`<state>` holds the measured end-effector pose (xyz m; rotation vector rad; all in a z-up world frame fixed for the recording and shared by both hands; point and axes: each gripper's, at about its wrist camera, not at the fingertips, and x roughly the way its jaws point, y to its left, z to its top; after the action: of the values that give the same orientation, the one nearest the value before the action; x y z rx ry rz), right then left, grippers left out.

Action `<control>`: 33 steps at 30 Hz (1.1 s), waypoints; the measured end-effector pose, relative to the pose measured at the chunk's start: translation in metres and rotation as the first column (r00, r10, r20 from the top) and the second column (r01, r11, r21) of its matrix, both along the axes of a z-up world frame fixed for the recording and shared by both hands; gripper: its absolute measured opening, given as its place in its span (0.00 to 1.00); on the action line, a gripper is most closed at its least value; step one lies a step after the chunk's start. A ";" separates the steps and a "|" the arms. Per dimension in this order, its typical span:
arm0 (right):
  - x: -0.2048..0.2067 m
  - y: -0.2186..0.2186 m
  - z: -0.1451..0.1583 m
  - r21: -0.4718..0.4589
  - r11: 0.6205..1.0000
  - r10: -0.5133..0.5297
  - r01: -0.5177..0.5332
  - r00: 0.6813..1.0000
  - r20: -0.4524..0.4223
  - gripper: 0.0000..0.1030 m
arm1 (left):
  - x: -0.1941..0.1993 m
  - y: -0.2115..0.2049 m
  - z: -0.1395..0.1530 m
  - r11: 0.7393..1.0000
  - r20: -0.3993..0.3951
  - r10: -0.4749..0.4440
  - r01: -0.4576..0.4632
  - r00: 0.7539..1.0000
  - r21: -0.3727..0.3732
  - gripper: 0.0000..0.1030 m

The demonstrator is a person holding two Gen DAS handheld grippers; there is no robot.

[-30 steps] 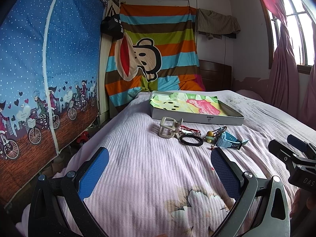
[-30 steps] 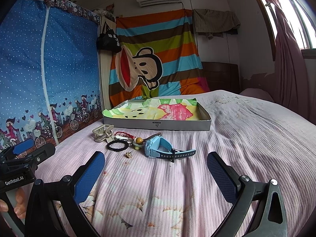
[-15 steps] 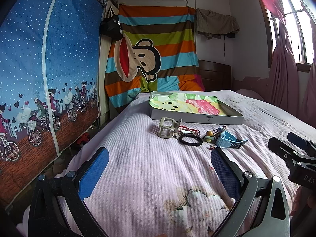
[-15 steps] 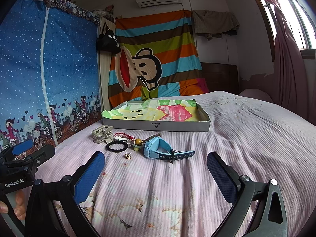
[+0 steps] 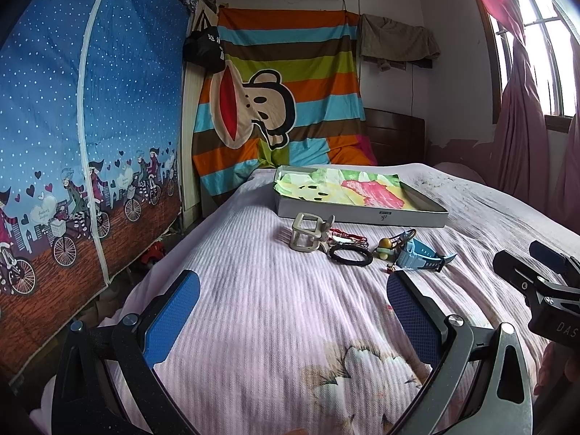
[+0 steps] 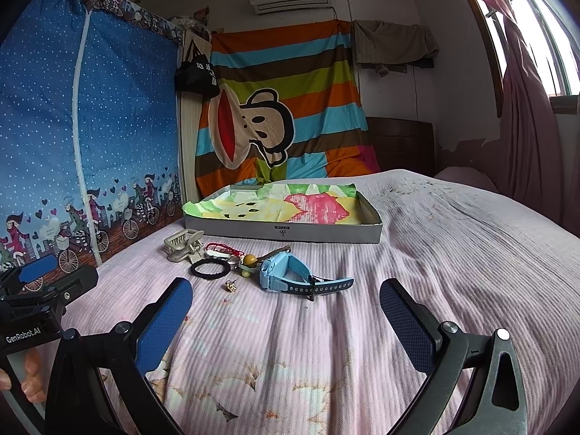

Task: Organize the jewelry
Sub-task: 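Grasp the black hair tie with the left tool while the right tool grasps the blue smartwatch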

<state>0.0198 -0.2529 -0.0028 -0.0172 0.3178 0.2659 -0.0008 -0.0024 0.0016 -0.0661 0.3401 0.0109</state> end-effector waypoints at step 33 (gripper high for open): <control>0.163 -0.012 -0.020 0.040 0.989 0.144 -0.139 0.907 -0.395 0.43 | 0.128 -0.008 -0.023 0.972 -0.280 -0.216 0.179 0.935 -0.154 0.56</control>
<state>0.1832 -0.2651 -0.0232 0.0254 0.7227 0.4167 0.1271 -0.0105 -0.0216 -0.1569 0.6460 -0.2032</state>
